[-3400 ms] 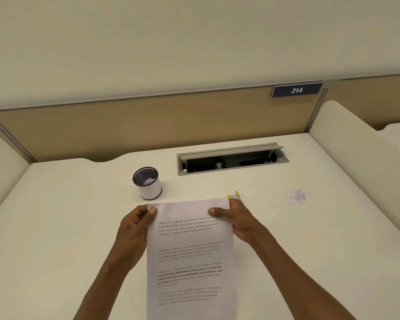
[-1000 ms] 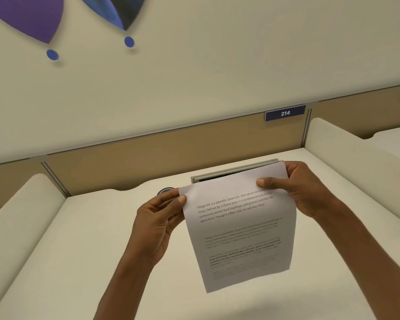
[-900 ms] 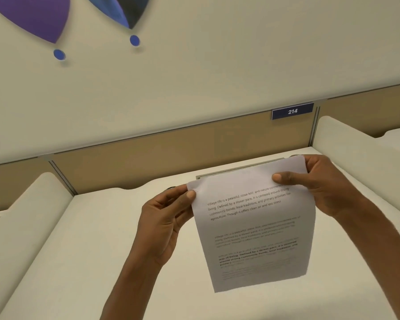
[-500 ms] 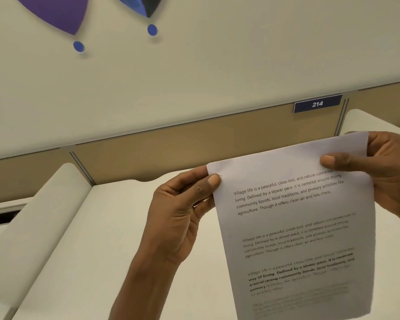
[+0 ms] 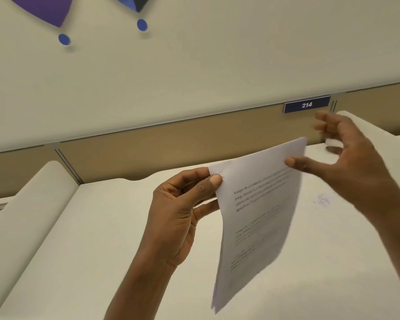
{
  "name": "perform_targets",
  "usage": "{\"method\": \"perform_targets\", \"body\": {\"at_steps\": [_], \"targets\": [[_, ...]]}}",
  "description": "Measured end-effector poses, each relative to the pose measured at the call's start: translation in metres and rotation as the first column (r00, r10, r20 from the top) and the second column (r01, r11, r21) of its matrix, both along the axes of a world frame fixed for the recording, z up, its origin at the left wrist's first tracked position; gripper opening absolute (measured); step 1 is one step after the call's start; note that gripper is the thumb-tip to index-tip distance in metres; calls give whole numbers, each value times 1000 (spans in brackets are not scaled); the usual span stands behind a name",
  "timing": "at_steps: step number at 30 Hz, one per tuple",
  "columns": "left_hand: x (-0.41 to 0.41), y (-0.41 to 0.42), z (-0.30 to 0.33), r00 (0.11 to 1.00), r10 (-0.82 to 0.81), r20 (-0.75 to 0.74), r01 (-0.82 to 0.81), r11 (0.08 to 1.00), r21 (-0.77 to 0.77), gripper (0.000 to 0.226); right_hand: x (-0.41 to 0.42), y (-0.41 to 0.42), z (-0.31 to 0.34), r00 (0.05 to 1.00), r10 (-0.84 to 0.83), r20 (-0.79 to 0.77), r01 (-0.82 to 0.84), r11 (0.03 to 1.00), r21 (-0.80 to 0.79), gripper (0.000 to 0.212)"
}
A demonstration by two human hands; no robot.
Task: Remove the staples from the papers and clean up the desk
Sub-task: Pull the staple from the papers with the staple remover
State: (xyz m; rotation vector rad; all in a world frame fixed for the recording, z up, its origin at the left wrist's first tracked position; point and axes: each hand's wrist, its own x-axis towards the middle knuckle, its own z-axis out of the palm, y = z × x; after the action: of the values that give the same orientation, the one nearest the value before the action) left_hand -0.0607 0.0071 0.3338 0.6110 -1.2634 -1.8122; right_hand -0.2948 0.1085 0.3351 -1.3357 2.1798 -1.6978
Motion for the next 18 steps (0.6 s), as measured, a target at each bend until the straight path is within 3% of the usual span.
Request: {"method": "perform_targets", "body": {"at_steps": [2, 3, 7, 11, 14, 18], "targets": [[-5, 2, -3, 999, 21, 30, -19, 999, -49, 14, 22, 2, -1, 952, -174, -251, 177, 984, -10, 91], [-7, 3, -5, 998, 42, 38, -39, 997, -68, 16, 36, 4, -1, 938, -164, -304, 162, 986, -33, 84], [-20, 9, -8, 993, 118, 25, -116, 990, -79, 25, 91, 5, -10, 943, 91, -321, -118, 991, -64, 65], [-24, 10, -7, 982, 182, 40, -174, 973, -150, 29, 106, -8, -21, 900, 24, -435, -93, 986, -138, 37], [-23, 10, -4, 981, 186, 56, -168, 957, -237, 27, 100, -12, -21, 917, -36, -398, -55, 975, -216, 25], [-22, 4, -5, 931, 343, 126, -247, 845, -474, 23, 94, -14, -12, 989, 53, -137, -78, 980, -183, 15]]}}
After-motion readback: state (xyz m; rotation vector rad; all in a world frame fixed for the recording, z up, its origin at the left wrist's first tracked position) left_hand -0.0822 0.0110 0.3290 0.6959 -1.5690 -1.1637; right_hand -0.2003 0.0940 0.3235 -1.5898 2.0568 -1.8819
